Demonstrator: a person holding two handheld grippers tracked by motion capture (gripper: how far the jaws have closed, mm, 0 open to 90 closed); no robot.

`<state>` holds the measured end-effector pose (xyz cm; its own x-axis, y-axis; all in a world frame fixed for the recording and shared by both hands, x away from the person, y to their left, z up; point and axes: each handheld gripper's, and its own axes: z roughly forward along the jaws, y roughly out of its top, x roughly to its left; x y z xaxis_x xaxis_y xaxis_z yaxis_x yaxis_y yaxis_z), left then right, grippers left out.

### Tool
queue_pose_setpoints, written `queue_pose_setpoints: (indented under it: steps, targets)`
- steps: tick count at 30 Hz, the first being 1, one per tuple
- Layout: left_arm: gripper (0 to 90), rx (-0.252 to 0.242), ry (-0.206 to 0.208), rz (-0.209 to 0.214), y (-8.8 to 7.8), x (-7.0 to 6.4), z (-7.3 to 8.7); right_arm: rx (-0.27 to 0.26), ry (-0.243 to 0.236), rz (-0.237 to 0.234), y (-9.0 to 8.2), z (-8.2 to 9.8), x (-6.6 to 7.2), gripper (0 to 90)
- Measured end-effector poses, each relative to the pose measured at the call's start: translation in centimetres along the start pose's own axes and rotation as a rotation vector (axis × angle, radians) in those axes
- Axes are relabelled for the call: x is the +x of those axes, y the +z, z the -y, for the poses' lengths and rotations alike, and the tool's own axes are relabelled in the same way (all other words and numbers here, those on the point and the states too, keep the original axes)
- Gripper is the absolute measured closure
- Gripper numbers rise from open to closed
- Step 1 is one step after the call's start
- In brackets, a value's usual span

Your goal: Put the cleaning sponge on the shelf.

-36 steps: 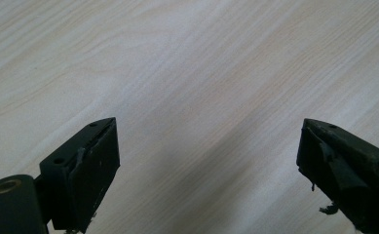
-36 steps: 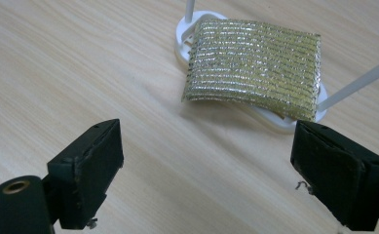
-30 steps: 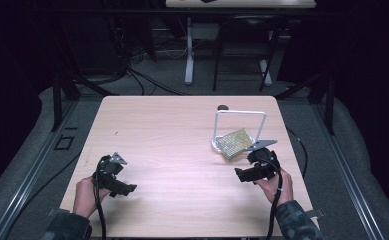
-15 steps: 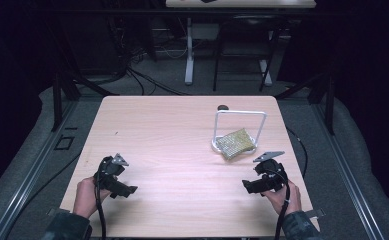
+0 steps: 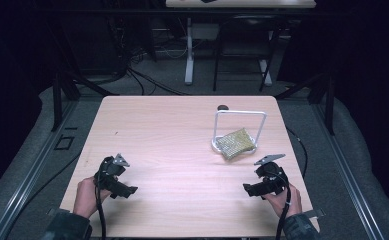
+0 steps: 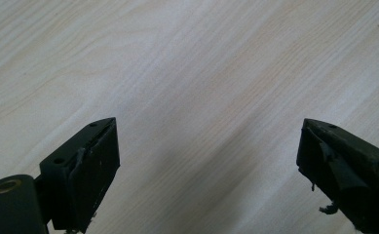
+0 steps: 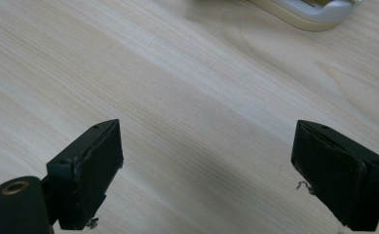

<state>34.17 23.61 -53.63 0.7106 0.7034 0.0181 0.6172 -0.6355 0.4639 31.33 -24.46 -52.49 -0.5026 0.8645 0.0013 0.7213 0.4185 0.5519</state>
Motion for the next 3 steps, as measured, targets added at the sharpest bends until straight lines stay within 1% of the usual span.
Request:
queue_pose_setpoints:
  steps: [3]
  targets:
    - [8.4,-0.001,-0.001,-0.004,0.02,-0.01,0.00,-0.003,-0.003,-0.001,0.00,-0.03,0.03,11.6]
